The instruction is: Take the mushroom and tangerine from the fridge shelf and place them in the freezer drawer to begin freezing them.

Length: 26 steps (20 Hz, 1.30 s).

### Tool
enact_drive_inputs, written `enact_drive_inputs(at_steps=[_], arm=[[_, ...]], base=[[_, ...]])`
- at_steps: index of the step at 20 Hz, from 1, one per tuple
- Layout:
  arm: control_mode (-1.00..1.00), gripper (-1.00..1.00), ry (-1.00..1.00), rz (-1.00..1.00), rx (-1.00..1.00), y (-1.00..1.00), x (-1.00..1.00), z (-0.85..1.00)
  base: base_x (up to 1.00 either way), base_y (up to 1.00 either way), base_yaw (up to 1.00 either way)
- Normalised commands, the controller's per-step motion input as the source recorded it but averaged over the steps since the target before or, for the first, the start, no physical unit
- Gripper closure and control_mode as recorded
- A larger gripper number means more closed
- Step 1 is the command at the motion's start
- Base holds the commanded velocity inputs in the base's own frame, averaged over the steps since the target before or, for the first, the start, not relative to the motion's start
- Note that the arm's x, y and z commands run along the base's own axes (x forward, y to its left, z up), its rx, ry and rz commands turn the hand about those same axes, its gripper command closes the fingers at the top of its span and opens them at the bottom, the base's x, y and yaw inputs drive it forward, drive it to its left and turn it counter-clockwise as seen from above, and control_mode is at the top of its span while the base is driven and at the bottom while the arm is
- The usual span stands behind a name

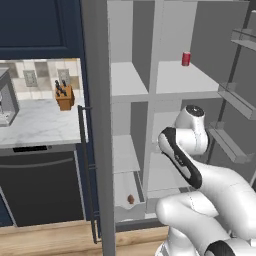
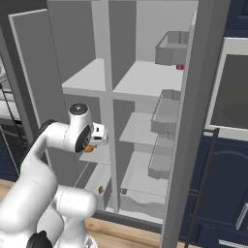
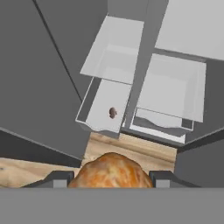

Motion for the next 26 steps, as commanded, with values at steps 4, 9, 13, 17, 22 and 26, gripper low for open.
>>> enact_drive_inputs(at_steps=[4,9,13,17,22,26], arm=[[-1.00,1.00,0.09,0.18,0.01,0.31,0.12,-0.96],[-1.00,1.00,0.08,0.09,0.00,0.28,0.00,-0.93],[-1.00,1.00,0.07,0.02,0.00,0.28,0.01,-0.80],[-1.00,1.00,0.05,0.00,0.00,0.17,0.14,-0.63],[-1.00,1.00,0.02,0.05,0.00,0.03,0.01,-0.73],[-1.00,1.00,0.00,0.04,0.00,0.02,0.00,-0.72]], base=[[0.00,0.00,0.00],[0.00,0.00,0.00],[0.00,0.00,0.00],[0.00,0.00,0.00],[0.00,0.00,0.00],[0.00,0.00,0.00]])
